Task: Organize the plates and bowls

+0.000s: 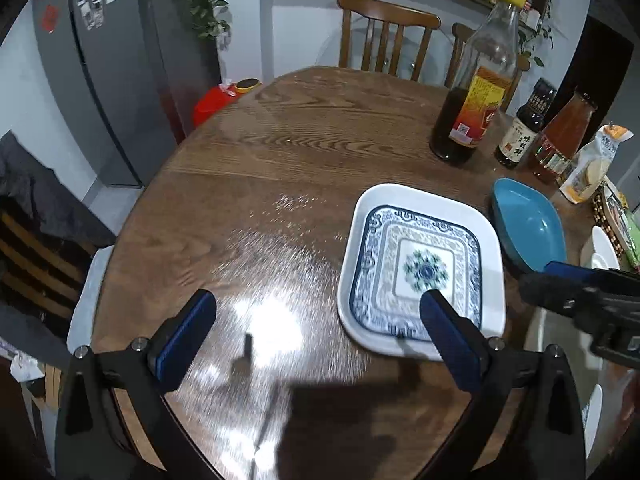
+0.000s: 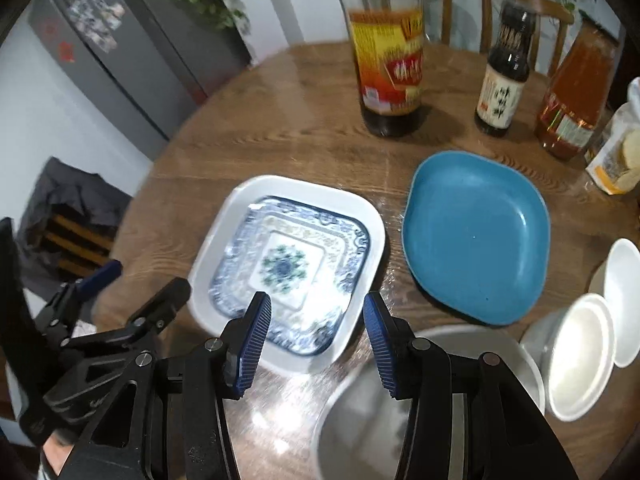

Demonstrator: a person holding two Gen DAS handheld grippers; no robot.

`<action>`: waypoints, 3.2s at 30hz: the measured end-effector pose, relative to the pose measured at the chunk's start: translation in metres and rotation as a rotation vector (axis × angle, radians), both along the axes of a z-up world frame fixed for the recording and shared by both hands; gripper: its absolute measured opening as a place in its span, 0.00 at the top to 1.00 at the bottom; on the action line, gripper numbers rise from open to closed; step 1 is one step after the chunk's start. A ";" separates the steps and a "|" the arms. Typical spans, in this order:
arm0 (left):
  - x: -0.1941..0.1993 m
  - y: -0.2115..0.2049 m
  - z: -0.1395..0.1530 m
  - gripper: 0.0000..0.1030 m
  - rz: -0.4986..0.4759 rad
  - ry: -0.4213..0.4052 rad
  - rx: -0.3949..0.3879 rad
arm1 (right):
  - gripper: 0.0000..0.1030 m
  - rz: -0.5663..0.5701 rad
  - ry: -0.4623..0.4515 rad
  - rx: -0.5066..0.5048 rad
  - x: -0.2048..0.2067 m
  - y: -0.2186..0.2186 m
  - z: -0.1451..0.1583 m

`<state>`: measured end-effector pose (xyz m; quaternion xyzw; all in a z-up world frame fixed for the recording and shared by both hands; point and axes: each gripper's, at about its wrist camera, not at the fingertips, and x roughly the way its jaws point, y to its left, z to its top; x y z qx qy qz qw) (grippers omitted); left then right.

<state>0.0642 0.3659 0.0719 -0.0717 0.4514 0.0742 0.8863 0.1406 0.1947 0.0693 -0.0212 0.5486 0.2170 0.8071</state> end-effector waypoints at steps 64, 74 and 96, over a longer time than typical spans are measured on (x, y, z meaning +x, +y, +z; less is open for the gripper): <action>-0.085 -0.059 0.065 0.82 -0.146 -0.163 0.040 | 0.90 -0.087 -0.276 0.115 -0.127 -0.092 0.084; -0.122 -0.133 0.056 0.82 -0.217 -0.142 -0.008 | 0.90 -0.159 -0.285 0.095 -0.170 -0.166 0.079; -0.159 -0.237 0.019 0.82 -0.322 -0.056 0.027 | 0.90 -0.230 -0.187 0.111 -0.209 -0.258 0.032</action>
